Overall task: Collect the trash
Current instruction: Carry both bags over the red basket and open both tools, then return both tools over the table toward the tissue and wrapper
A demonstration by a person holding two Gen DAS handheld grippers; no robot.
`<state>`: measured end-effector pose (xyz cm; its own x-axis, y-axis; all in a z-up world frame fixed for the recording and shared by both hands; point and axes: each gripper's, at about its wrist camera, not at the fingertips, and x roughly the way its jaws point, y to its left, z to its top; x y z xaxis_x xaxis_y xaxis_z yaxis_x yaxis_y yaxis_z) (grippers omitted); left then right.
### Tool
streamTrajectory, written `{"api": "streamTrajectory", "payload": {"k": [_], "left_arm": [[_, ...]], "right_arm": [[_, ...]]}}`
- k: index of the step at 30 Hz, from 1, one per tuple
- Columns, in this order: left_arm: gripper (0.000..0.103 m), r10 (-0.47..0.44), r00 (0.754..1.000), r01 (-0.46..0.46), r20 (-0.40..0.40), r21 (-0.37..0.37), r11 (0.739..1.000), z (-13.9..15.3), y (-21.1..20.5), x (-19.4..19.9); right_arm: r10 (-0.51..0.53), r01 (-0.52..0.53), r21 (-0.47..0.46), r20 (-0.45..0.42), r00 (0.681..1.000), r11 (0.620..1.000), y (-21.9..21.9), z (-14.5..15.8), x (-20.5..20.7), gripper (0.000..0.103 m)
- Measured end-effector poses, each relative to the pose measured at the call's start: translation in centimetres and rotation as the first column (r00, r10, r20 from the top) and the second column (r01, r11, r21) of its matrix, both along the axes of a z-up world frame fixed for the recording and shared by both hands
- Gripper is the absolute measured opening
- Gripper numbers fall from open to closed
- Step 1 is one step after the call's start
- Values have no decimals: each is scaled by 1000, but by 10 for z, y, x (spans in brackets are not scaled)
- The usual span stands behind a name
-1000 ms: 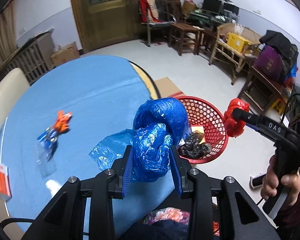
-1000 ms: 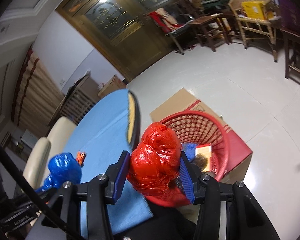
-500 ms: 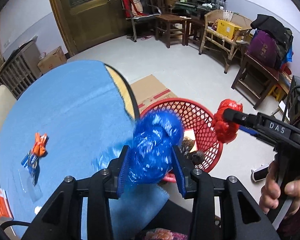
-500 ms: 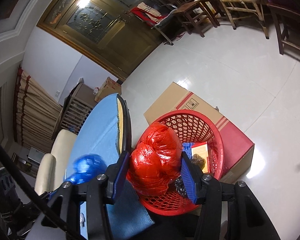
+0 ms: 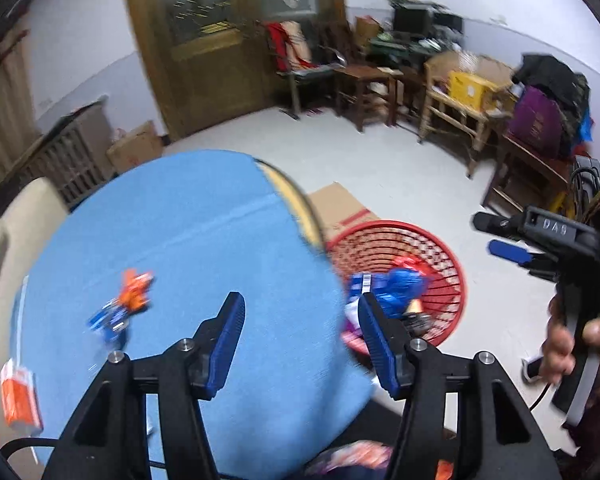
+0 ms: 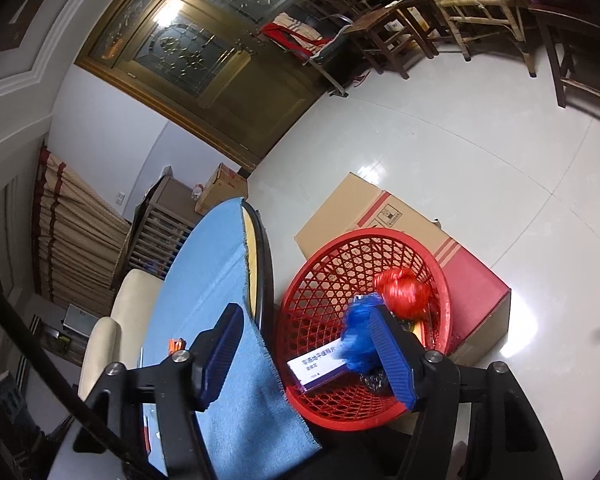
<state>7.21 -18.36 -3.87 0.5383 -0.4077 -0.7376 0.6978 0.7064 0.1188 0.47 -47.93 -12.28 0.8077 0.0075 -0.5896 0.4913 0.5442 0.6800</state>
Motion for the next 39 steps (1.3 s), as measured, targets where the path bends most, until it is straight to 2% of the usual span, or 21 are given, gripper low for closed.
{"api": "streamTrajectory", "payload": {"k": [3, 5, 7, 9, 12, 15, 19, 24, 28, 34, 39], "left_arm": [[61, 109, 993, -108, 51, -15, 994, 4, 59, 4], [63, 217, 973, -216, 72, -29, 976, 7, 107, 8], [63, 324, 944, -322, 63, -52, 945, 8, 153, 12], [63, 443, 895, -438, 58, -76, 896, 10, 205, 13], [64, 542, 837, -536, 74, -96, 839, 15, 253, 7], [66, 593, 799, -582, 105, -119, 805, 19, 285, -3], [67, 595, 796, -579, 110, -149, 802, 20, 297, -13], [69, 575, 804, -558, 151, -145, 817, 18, 290, -27], [71, 560, 816, -542, 143, -151, 827, 13, 292, -35], [71, 559, 821, -541, 113, -154, 827, 0, 302, -40], [71, 554, 829, -543, 75, -125, 830, -17, 309, -44]], "right_arm": [[20, -20, -9, 3, 1000, 1000, 8, 3, 3, 69], [39, -39, -9, 3, 999, 999, 15, 4, 6, 69], [64, -64, -8, 0, 998, 998, 26, 5, 12, 69], [95, -95, -14, -6, 995, 995, 39, 6, 19, 69], [152, -153, -35, -17, 988, 988, 64, 11, 33, 69], [216, -217, -65, -23, 976, 974, 94, 20, 46, 69], [302, -303, -103, -28, 953, 947, 134, 31, 59, 69], [403, -405, -191, -51, 914, 894, 186, 46, 66, 69], [462, -463, -251, -69, 884, 850, 221, 52, 65, 69], [510, -521, -265, -115, 852, 811, 254, 47, 70, 69], [529, -548, -247, -144, 836, 799, 269, 37, 74, 69]]}}
